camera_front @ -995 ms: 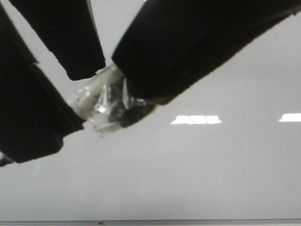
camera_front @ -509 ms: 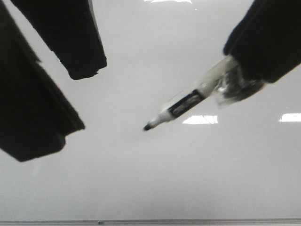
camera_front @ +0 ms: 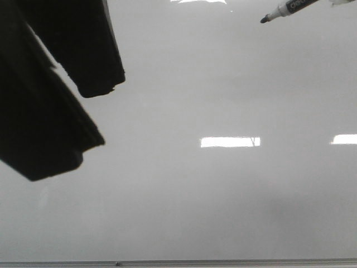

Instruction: Write number 5 on whiteboard

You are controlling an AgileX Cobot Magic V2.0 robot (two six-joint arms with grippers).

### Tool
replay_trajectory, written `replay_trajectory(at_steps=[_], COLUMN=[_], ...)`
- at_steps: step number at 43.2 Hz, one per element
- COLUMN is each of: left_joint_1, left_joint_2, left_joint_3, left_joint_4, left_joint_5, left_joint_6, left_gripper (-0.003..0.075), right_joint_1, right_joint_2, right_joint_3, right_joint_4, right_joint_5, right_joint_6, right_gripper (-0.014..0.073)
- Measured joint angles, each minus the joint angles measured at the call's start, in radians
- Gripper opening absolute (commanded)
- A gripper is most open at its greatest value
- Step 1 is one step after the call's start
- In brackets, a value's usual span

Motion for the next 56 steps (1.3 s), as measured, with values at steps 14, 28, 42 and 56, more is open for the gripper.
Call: replay_trajectory(at_steps=[14,28,42,56], left_joint_1=[0.0,0.0,0.0,0.0], left_joint_2=[0.0,0.0,0.0,0.0], left_joint_3=[0.0,0.0,0.0,0.0], left_joint_4=[0.0,0.0,0.0,0.0], left_joint_5=[0.035,0.035,0.035,0.035], left_joint_6=[0.0,0.0,0.0,0.0], left_gripper=[-0.002,-0.002,-0.002,-0.002], right_joint_1=[0.0,0.0,0.0,0.0], right_joint_2=[0.0,0.032,0.353,0.528], right_joint_3=[0.006,-0.006,-0.198,-0.385], right_joint_4=[0.0,0.0,0.004,0.004], right_joint_5=[-0.056,-0.175,-0.31,-0.342], right_joint_6=[0.039,0.039,0.039,0.039], right_gripper=[-0.0063,-0.0063,-0.0067,-0.0067])
